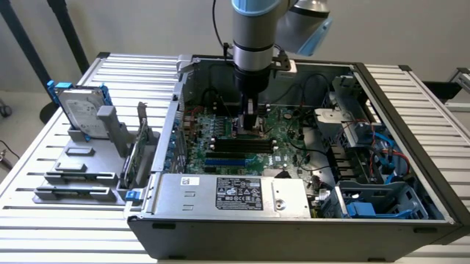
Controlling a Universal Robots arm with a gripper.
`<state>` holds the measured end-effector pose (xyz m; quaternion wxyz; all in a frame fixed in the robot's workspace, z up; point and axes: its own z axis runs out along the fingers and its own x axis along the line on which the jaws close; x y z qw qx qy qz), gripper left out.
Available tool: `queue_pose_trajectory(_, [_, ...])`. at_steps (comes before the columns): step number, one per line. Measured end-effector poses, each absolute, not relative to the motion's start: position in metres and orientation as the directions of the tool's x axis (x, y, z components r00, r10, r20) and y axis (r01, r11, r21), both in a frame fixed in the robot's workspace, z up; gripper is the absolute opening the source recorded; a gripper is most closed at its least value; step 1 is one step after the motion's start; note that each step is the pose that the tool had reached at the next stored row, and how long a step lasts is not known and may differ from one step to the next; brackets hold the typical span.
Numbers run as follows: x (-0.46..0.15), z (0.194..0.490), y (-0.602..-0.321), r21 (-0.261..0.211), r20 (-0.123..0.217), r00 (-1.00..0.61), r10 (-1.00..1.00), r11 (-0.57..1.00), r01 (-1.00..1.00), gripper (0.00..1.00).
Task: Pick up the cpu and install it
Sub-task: 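Place the cpu into insertion slot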
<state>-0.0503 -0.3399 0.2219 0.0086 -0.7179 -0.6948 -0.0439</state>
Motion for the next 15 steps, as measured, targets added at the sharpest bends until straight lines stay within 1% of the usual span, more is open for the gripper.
queue_pose_trajectory(15, [-0.051,0.21,-0.34,0.052,0.075,0.035,0.997,-0.039,0.998,0.54])
